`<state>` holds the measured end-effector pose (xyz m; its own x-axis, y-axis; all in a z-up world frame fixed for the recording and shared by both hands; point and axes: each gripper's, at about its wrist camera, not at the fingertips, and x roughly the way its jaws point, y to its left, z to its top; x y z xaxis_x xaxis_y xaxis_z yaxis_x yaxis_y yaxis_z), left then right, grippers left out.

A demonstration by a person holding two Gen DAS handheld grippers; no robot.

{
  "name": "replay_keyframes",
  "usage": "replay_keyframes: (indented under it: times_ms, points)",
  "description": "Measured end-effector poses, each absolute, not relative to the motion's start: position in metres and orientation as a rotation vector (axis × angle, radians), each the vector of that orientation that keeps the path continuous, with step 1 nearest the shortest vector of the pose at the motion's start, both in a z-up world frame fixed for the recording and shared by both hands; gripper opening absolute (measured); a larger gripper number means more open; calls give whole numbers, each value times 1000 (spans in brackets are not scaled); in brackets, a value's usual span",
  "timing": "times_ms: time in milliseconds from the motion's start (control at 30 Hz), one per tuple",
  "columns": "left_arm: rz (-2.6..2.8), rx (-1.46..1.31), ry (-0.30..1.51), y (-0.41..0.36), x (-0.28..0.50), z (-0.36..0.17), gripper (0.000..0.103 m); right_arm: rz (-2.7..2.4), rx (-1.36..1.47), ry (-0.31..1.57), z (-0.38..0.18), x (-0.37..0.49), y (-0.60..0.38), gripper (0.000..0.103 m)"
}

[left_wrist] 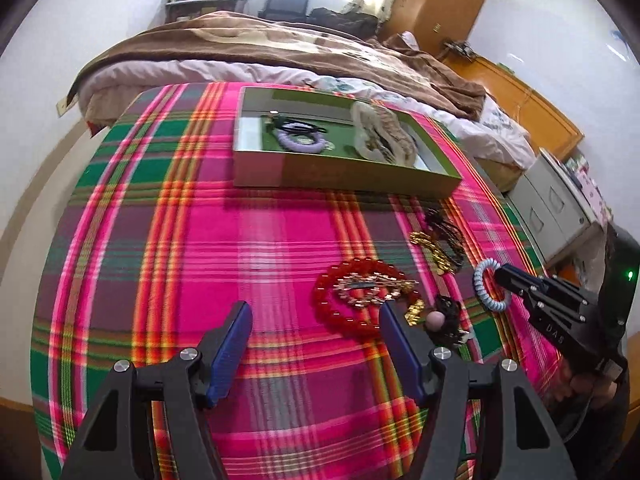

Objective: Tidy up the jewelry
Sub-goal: 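Grasp the light blue coil hair tie with the right tool, then grasp the black beaded hair tie with the left tool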

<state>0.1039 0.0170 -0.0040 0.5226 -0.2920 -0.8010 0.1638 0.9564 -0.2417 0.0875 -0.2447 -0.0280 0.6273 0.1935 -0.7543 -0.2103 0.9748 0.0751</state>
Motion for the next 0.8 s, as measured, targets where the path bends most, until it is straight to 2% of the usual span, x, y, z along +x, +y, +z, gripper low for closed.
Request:
replay_keyframes:
  times_ms: [667, 800]
  points:
    - [-516, 132, 991, -97, 81, -11, 65, 225, 67, 828, -21, 60, -273, 10]
    - [-499, 142, 1004, -102, 85, -15, 55, 225, 75, 823, -22, 58, -277, 10]
